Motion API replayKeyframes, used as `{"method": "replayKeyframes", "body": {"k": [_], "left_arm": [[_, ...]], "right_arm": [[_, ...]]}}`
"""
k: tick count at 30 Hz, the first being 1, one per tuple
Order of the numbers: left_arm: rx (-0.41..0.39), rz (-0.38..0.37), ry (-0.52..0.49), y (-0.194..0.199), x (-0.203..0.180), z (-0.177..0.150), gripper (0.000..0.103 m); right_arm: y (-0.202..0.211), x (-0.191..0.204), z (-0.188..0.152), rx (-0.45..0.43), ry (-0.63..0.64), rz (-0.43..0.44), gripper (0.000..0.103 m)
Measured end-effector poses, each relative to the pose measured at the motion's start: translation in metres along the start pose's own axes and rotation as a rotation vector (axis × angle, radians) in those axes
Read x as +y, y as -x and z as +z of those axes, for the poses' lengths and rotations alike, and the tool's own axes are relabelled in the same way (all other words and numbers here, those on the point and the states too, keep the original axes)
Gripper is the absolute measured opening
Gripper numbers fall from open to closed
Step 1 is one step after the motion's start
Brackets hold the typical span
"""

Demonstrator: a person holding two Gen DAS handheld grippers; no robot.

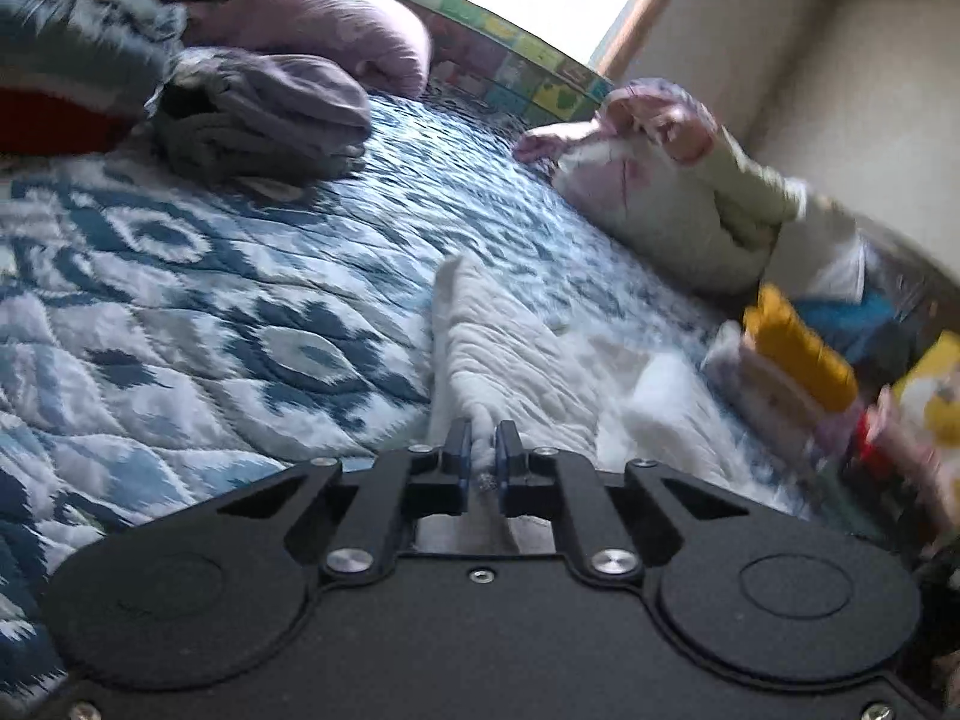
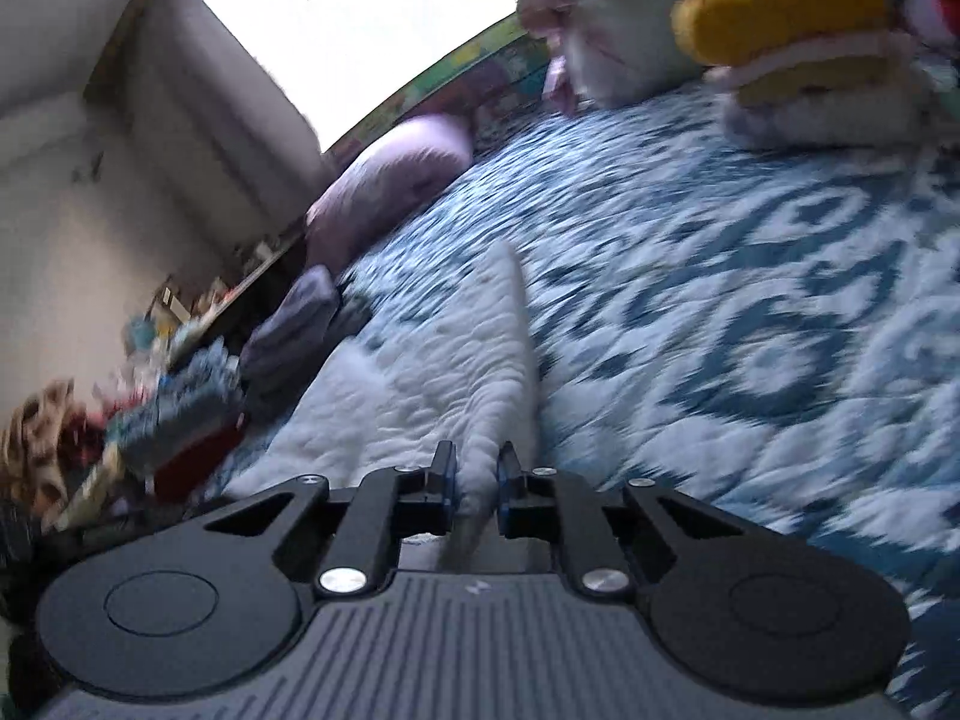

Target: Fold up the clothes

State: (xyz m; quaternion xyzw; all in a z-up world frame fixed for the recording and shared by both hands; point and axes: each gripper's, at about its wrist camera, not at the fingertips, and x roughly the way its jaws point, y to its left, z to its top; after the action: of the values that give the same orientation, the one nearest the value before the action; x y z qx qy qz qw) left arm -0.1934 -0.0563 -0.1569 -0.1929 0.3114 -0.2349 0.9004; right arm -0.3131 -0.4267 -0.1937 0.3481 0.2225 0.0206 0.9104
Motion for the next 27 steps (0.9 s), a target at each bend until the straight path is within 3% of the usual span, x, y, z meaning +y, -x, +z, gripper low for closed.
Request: {"method": "replayKeyframes", "body": {"k": [4,8,9,11,12,13,14,15,16,22,25,27], "left_arm": [[-0.022,-0.045,0.126,0.009,0.031,0.017,0.006],[-0.056,-0.002,0.278,0.013,0.068,0.03,0.007],[-0.075,0.036,0.348,0.015,0.081,0.03,0.01],[-0.096,0.079,0.433,0.022,0.1,0.028,0.024],[-0.103,0.083,0.457,0.027,0.105,0.027,0.032],[-0.109,0.085,0.479,0.031,0.109,0.025,0.035],[-0.112,0.071,0.489,0.034,0.11,0.023,0.039],[-0.115,0.056,0.5,0.038,0.11,0.021,0.047],[-0.116,0.043,0.509,0.041,0.111,0.019,0.049],[-0.079,-0.065,0.515,0.055,0.094,0.008,0.052],[-0.066,-0.133,0.469,0.056,0.076,0.007,0.061],[-0.03,-0.189,0.506,0.047,0.071,0.003,0.062]], "right_arm": [[0.013,-0.034,0.018,-0.053,-0.137,0.015,0.015],[0.023,-0.07,0.026,-0.106,-0.312,0.033,0.016],[0.024,-0.08,0.026,-0.12,-0.365,0.033,0.018],[0.026,-0.093,0.023,-0.133,-0.438,0.027,0.018],[0.027,-0.096,0.022,-0.137,-0.453,0.018,0.022],[0.027,-0.098,0.021,-0.14,-0.465,0.009,0.033],[0.028,-0.1,0.02,-0.144,-0.476,-0.002,0.041],[0.029,-0.102,0.019,-0.149,-0.488,-0.019,0.059],[0.031,-0.103,0.017,-0.157,-0.501,-0.038,0.065],[0.042,-0.098,0.004,-0.144,-0.516,-0.05,0.063],[0.05,-0.076,0.003,-0.171,-0.42,-0.015,0.061],[0.047,-0.06,0.004,-0.166,-0.354,0.053,0.061]]}}
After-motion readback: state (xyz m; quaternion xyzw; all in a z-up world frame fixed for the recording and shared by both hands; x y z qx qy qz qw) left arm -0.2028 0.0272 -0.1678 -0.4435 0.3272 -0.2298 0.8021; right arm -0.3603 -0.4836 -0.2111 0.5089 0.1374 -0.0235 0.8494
